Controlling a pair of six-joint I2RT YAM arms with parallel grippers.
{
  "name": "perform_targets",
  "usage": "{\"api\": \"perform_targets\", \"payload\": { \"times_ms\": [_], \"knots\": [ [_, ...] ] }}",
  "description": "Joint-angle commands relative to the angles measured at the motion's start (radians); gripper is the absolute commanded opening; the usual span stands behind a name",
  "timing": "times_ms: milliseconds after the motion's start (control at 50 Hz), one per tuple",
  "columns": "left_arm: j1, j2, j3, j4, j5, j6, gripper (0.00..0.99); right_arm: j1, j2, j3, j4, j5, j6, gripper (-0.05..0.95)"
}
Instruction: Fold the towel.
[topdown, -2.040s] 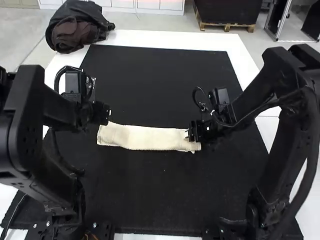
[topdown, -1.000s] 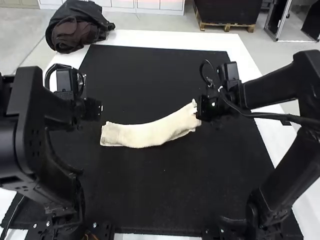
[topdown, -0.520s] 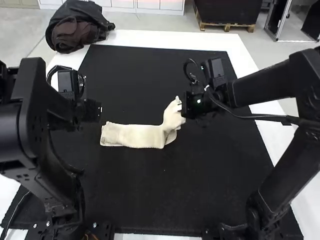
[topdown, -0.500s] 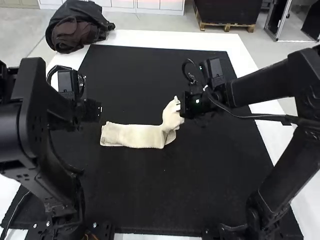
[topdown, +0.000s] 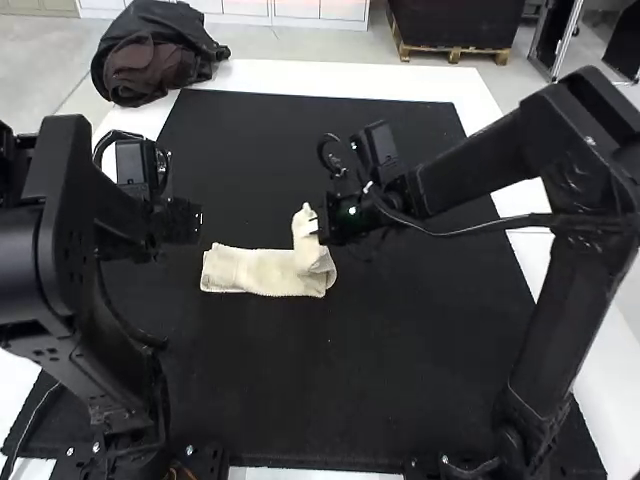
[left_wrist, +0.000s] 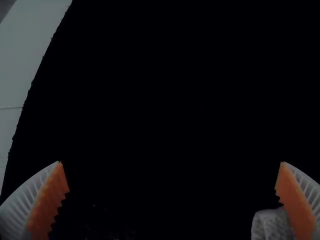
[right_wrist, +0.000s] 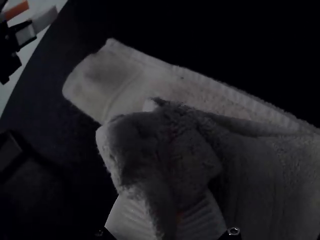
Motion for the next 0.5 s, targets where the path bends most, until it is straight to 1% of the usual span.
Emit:
{"api": "perform_targets", "payload": {
  "times_ms": [0,80,300,420,480],
  "knots": [
    [0.01,-0.001,0.007,0.011,-0.025,-0.022,0.969,0.029,0.03,0.052,0.018,-0.008,0.004,-0.02],
    [0.021,-0.003,0.003,0.011,-0.027,-0.029,0.969,0.043,0.06,0.075,0.023,-0.009,-0.001,-0.02],
    [0.102,-0.003,-0.005,0.021,-0.024,-0.027,0.969,0.077,0.143,0.164,0.026,-0.014,-0.002,-0.02],
    [0.134,-0.003,-0.005,0.021,-0.021,-0.024,0.969,0.097,0.198,0.218,0.024,-0.015,-0.002,-0.02],
    [0.143,-0.003,-0.005,0.02,-0.019,-0.022,0.969,0.109,0.22,0.247,0.024,-0.015,-0.001,-0.02]
  ]
}}
